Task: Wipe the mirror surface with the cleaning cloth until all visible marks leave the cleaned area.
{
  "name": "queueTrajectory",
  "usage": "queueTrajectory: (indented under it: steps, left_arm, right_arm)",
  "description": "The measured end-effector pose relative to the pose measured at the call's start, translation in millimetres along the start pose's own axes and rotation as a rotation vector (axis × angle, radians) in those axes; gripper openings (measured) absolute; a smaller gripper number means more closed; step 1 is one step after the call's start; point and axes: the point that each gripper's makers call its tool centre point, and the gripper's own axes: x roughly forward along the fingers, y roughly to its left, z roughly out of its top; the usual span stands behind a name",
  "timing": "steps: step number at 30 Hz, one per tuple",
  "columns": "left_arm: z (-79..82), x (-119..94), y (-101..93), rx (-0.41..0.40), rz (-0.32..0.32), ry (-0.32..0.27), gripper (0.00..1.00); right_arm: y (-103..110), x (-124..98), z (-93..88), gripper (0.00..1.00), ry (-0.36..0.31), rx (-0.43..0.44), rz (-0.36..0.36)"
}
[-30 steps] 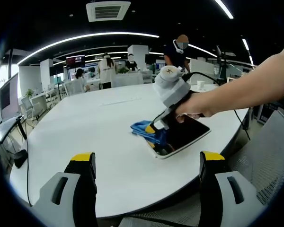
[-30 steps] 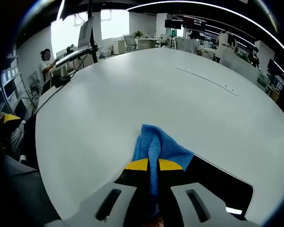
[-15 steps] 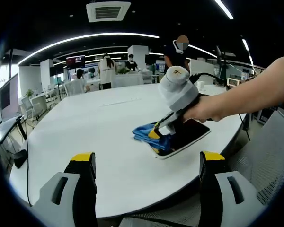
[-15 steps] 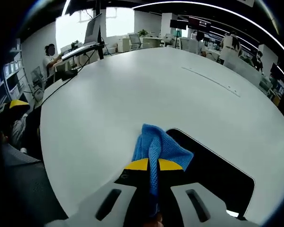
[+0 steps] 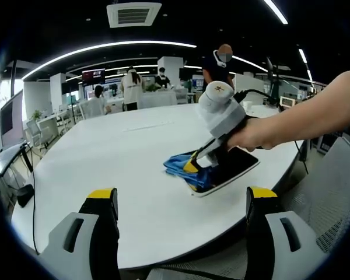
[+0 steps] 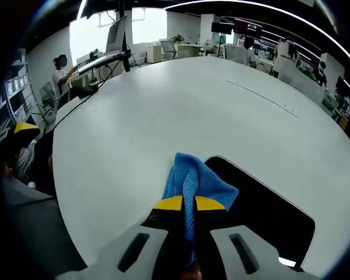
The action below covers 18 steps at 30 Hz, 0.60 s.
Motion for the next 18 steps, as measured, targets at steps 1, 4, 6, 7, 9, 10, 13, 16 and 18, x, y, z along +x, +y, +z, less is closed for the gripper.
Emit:
queueTrajectory:
  steps: [1, 4, 6, 7, 9, 10, 13, 16, 18]
  left_arm:
    - [0.0, 0.1, 0.1, 0.000, 0.000, 0.000, 0.89]
    - [-0.1, 0.1, 0.2, 0.001, 0.001, 0.001, 0.89]
    - [0.1, 0.2, 0.3, 0.001, 0.001, 0.000, 0.89]
    - [0.1, 0.3, 0.4, 0.001, 0.002, 0.000, 0.89]
    - [0.1, 0.5, 0.3, 0.002, 0.003, 0.000, 0.89]
    - [0.1, 0.5, 0.3, 0.002, 0.003, 0.000, 0.89]
    - [0.3, 0.8, 0.5, 0.002, 0.004, -0.001, 0.89]
    - [0.3, 1.2, 0.7, 0.003, 0.004, -0.001, 0.89]
    - [0.3, 1.5, 1.0, 0.002, 0.005, -0.001, 0.89]
  right_arm:
    - [-0.2, 0.1, 0.0, 0.00, 0.005, -0.016, -0.002]
    - [-0.2, -0.6, -0.8, 0.00, 0.010, -0.059, -0.013]
    - [-1.8, -2.2, -1.9, 0.00, 0.010, -0.066, -0.014]
    - [-2.5, -2.8, -2.5, 0.00, 0.010, -0.068, -0.014]
    - [-7.3, -3.2, -4.2, 0.00, 0.009, -0.075, -0.019]
    - [-9.1, -4.3, -5.4, 0.00, 0.007, -0.074, -0.019]
    - [-17.1, -6.8, -8.8, 0.00, 0.005, -0.048, -0.019]
    - [-20.7, -10.5, -13.0, 0.00, 0.007, -0.042, -0.022]
    - [-24.8, -10.5, -14.2, 0.00, 0.008, -0.039, -0.025]
